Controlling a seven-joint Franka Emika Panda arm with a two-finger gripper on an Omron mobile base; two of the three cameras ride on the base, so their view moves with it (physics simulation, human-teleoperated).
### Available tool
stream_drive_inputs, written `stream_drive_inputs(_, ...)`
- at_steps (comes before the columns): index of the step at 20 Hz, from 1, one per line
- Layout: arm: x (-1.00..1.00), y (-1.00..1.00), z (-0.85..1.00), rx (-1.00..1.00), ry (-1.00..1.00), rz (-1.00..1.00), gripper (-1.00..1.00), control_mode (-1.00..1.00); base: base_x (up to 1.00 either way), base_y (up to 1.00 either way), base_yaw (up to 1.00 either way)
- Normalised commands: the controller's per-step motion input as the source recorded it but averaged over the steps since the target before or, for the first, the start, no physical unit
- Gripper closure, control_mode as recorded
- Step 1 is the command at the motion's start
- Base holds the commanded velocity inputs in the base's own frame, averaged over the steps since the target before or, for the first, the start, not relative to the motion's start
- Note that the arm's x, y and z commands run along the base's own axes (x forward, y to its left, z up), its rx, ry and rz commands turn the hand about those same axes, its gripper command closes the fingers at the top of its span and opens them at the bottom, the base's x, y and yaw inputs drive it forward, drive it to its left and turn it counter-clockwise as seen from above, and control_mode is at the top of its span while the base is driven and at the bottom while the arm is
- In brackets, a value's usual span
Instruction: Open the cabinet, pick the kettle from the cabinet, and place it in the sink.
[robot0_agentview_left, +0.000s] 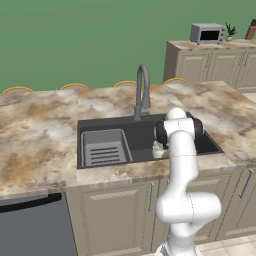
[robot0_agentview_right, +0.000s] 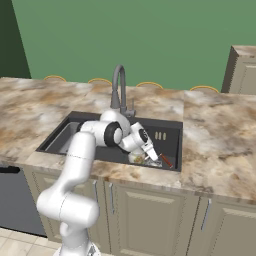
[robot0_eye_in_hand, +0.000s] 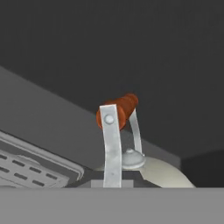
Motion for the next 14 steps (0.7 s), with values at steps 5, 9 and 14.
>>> stream_drive_inputs(5,-0.07,-0.04,-0.32,0.01,0.0,-0.07,1.0,-1.0,0.0,0.0,0.0)
stream_drive_inputs(9,-0.12,-0.01,-0.3,0.01,0.0,-0.07,-1.0,-1.0,0.0,0.0,0.0)
stream_drive_inputs(14,-0.27,0.01,-0.25,0.0,0.0,-0.08,-1.0,-1.0,0.0,0.0,0.0)
